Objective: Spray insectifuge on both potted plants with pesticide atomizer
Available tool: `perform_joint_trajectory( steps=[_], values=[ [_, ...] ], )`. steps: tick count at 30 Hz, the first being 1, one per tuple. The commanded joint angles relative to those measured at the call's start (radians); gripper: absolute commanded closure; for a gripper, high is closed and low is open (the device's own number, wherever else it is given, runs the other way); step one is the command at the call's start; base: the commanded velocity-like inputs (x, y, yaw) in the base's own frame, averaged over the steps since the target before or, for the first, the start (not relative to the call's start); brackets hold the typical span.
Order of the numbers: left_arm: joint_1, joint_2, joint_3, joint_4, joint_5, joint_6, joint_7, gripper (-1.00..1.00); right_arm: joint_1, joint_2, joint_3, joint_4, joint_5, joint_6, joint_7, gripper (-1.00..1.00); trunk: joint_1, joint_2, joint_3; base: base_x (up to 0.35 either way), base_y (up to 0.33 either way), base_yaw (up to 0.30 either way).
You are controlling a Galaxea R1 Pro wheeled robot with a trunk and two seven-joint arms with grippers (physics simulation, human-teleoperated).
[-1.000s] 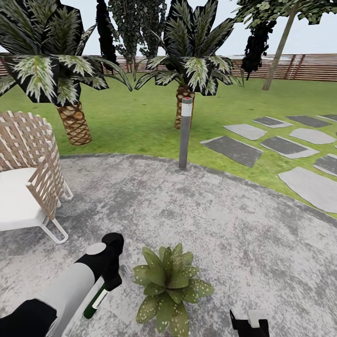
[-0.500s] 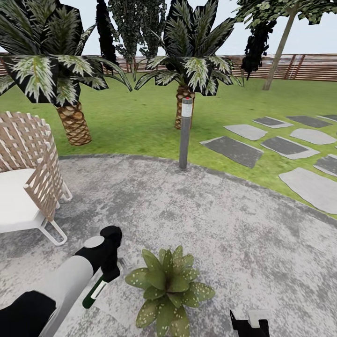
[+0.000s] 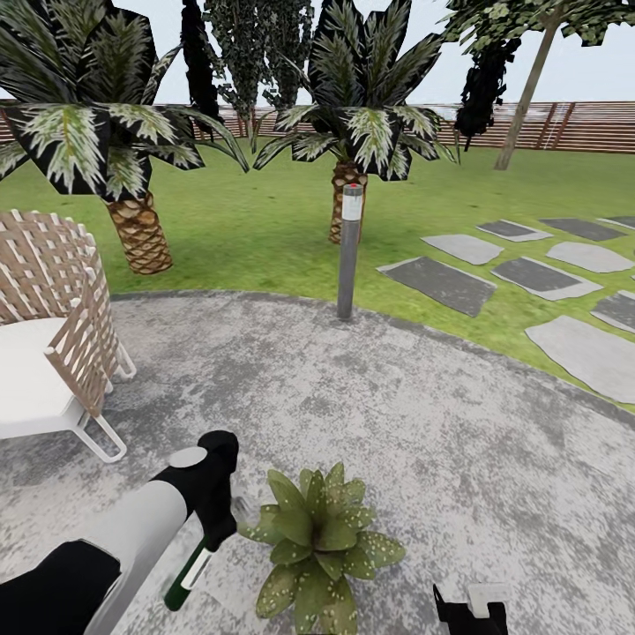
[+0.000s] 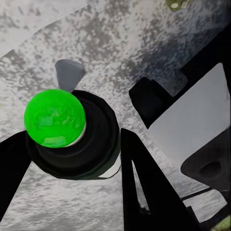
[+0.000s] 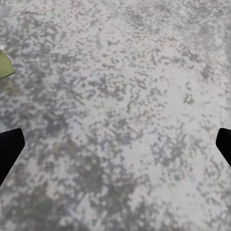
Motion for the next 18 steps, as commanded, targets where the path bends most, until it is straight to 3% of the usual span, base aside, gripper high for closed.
perform_joint_trajectory(
  steps=[1,7,8,9,11,18],
  values=[
    [0.0,0.0,-0.003,-0.002,-0.009,0.01,-0.015,1.0,0.0,0.0,-0.009,0.001,0.009,-0.004,0.001,-1.0,0.0,0.0,-0.001,0.0,0.0,0.0],
    [-0.001,-0.003,-0.003,-0.018,-0.017,0.011,-0.019,1.0,0.0,0.0,-0.008,0.003,0.011,-0.003,0.001,-1.0,0.0,0.0,-0.001,-0.089,-0.064,0.0],
    [0.0,-0.002,-0.003,-0.025,-0.026,0.012,-0.019,1.0,0.0,0.0,-0.008,0.007,0.011,-0.003,0.001,-1.0,0.0,0.0,-0.001,-0.208,-0.15,0.0],
    [0.001,-0.002,-0.003,-0.039,-0.064,0.016,-0.019,1.0,0.0,0.0,-0.008,0.016,0.011,-0.003,0.002,-1.0,0.0,0.0,-0.001,-0.225,-0.162,0.0],
    [0.0,-0.003,-0.002,-0.046,-0.099,0.025,-0.02,1.0,-0.001,0.0,-0.007,0.019,0.012,-0.003,0.002,-1.0,0.0,0.0,-0.001,-0.23,-0.165,0.0],
    [-0.001,-0.006,0.005,-0.05,-0.121,0.048,-0.023,1.0,0.0,-0.001,-0.007,0.021,0.012,-0.003,0.002,-1.0,0.0,0.0,-0.001,-0.198,-0.126,0.0]
  ],
)
